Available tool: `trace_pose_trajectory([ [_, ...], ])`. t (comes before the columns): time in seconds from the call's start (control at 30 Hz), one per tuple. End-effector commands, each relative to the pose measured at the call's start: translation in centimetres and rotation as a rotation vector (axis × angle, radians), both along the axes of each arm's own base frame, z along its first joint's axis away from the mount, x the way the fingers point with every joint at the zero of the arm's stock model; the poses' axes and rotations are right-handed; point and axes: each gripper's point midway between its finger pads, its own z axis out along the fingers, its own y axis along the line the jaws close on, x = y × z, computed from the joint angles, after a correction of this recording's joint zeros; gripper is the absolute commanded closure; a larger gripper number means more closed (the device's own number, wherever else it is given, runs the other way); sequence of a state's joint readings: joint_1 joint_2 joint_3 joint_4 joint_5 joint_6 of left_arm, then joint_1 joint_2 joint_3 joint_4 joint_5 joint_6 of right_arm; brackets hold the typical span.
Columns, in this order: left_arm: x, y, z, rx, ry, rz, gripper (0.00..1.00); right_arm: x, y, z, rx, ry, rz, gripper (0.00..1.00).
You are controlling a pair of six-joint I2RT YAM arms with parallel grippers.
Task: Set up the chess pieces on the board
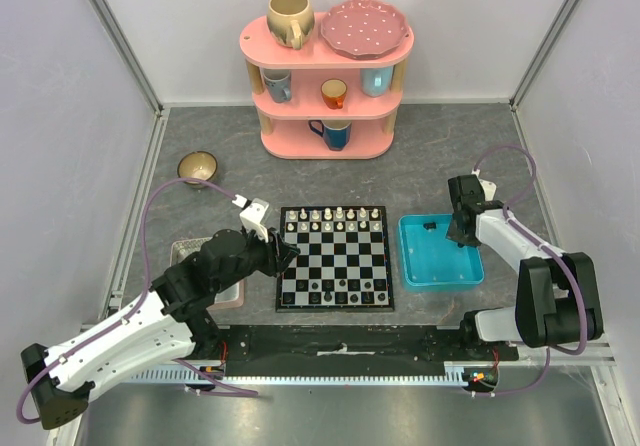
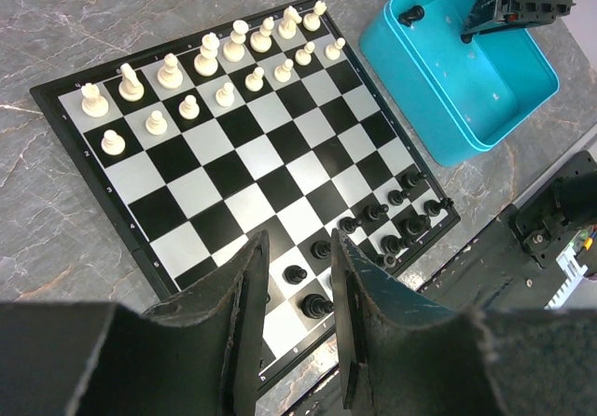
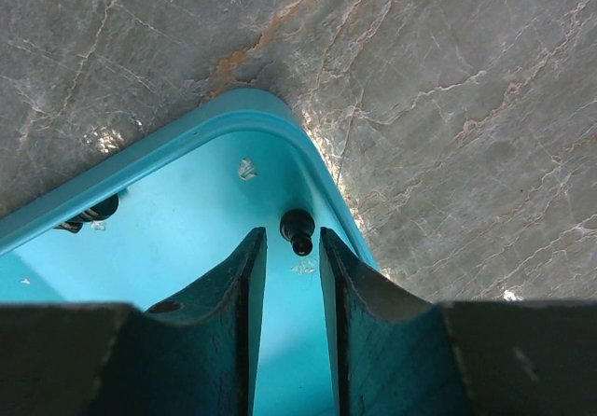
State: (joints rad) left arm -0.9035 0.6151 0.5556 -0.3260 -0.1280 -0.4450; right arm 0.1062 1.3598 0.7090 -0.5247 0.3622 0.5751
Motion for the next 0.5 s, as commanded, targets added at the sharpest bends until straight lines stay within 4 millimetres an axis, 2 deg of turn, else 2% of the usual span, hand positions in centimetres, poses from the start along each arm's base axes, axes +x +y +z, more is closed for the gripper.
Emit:
trace_pose_trajectory([
  [0.0, 0.48, -0.34, 0.84, -0.036, -0.023, 0.009, 0.6, 1.0, -0.81, 0.42, -0.039, -0.04, -0.016, 0.64],
  [0.47, 0.43, -0.5, 0.68, -0.037, -0.019, 0.002, 0.6, 1.04, -0.97, -0.12, -0.048, -0.023, -0.021, 0.69],
])
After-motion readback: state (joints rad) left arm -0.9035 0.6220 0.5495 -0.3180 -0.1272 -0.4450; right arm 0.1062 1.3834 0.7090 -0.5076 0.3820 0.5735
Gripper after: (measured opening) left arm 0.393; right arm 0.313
